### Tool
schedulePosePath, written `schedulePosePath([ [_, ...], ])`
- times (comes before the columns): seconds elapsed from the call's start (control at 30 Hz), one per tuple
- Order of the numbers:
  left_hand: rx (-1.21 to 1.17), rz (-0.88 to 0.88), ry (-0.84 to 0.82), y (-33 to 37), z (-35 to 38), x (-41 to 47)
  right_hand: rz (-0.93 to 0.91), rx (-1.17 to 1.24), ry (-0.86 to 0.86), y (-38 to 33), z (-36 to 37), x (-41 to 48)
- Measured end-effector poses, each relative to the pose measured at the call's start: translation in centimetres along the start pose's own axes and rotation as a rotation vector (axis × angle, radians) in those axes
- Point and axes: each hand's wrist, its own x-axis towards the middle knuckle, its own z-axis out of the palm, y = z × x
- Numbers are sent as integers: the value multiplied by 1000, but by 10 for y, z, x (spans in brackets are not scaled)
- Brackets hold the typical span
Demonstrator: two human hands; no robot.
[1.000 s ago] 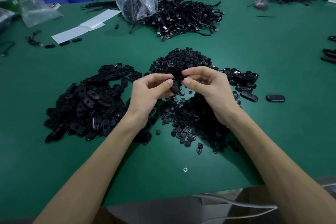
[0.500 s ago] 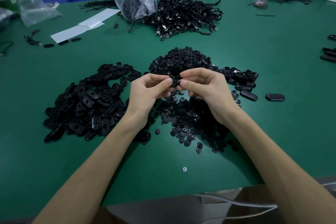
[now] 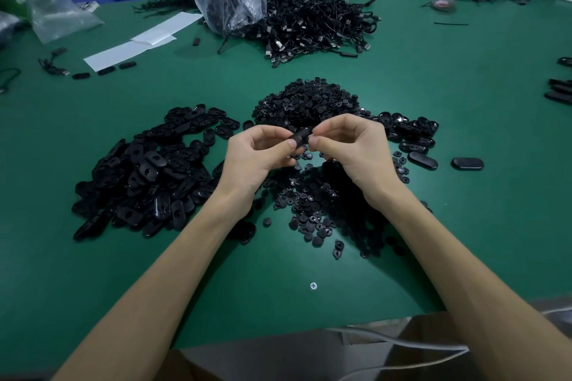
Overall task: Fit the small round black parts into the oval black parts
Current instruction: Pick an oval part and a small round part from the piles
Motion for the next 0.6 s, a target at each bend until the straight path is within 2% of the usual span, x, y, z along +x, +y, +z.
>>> schedulePosePath([
  [0.6, 92, 116, -8, -5, 7, -3, -111, -236, 26, -6, 5, -7],
])
